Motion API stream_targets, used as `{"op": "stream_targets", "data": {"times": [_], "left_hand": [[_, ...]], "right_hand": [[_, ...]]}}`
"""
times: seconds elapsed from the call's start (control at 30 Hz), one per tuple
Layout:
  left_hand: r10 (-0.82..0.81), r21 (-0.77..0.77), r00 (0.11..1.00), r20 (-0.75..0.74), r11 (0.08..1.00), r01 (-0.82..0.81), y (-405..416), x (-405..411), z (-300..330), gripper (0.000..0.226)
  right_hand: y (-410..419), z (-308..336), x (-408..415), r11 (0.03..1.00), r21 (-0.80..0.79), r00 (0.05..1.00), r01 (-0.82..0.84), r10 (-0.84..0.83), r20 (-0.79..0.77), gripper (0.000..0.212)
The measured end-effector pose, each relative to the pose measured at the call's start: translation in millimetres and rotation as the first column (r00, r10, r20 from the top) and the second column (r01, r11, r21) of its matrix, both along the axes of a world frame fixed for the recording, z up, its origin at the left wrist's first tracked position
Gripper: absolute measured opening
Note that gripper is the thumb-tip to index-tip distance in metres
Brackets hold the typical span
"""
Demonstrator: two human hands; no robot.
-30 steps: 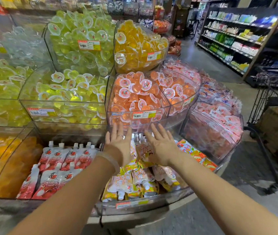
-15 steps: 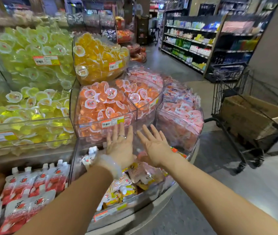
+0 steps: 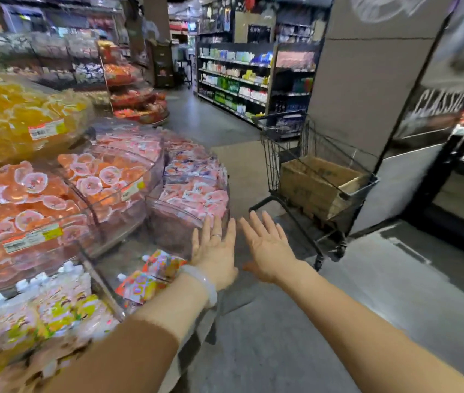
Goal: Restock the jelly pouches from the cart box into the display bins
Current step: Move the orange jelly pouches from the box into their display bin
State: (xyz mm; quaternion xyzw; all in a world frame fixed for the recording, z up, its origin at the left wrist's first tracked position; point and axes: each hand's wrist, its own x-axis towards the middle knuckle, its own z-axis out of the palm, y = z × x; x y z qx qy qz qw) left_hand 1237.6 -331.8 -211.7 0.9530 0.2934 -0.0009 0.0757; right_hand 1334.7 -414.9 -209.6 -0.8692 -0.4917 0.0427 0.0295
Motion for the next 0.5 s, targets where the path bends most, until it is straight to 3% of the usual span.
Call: {"op": "stream_targets", "data": {"times": [0.27,0.5], "left_hand": [[-0.177,-0.026,0.984,0.007,0.984,0.177,-84.9,130.9,7.9,0.096],[-0.265,-0.012,0.964,0.029,0.964,0.266,-104.0,236.7,22.3,0.097]], "right_hand": [[-107.4,0.7,115.9,0.985,0.019,0.985,0.171,-0.172,0.031,0.094],[-145.3,5.5,210.6,0.95,0.082,0.953,0.302,-0.304,0.009,0.095]]}}
